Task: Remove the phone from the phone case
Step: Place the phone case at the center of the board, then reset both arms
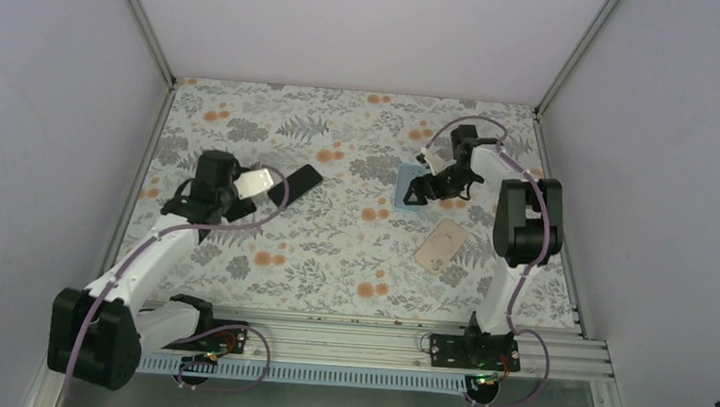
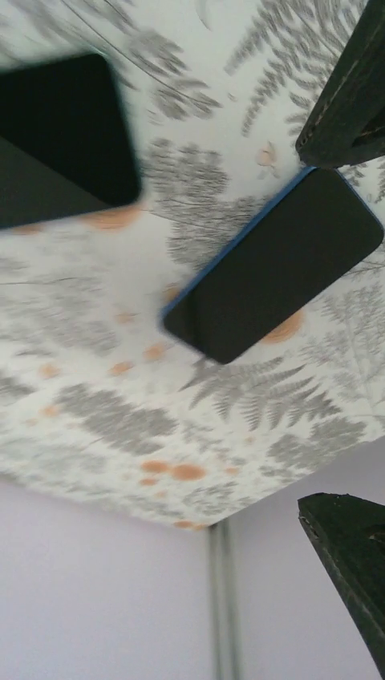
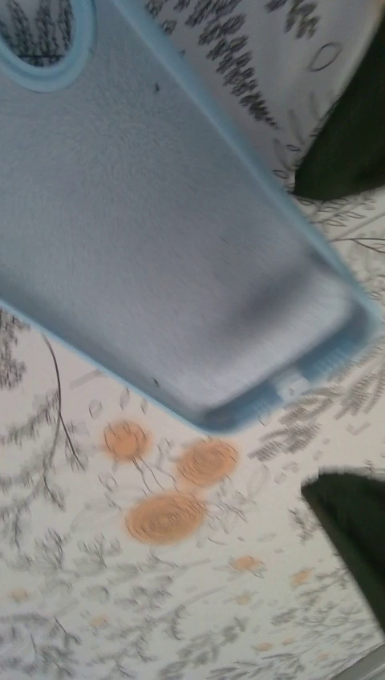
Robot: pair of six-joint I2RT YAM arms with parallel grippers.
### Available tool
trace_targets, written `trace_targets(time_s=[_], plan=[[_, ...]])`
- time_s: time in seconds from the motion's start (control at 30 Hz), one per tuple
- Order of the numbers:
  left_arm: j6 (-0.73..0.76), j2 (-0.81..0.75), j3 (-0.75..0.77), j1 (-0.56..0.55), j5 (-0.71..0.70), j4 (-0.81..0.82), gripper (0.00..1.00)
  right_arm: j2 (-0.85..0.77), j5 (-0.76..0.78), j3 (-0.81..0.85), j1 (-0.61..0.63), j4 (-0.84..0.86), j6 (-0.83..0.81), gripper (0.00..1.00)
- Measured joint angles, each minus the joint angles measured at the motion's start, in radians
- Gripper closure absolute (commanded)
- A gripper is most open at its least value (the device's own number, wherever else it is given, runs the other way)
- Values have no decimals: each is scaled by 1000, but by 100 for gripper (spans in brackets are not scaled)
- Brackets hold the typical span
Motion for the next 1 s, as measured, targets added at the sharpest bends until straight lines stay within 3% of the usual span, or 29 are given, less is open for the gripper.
trace_targets(time_s=[0.1, 0.27, 0.43, 0.57, 0.7, 0.83, 1.0], plan=[[-50, -37, 165, 8, 120, -156, 0, -106, 44, -19, 0, -10, -3, 0], [-164, -54, 439, 64, 266, -312, 0, -407, 269, -43, -1, 53, 21, 0], [-293, -61, 556, 226, 354, -314, 0, -840, 518, -272, -58, 340, 33, 0], [-397, -41, 538, 409, 380, -240, 0, -1077, 678, -514, -152, 574, 82, 0], [-485, -25, 455, 602, 420, -146, 0, -1166, 747, -667, -186, 699, 144, 0], [-572, -21, 318, 769, 480, -52, 0, -1186, 771, -718, -186, 780, 207, 0], [-632, -21, 185, 819, 537, -3, 0, -1119, 817, -723, -186, 855, 250, 0]])
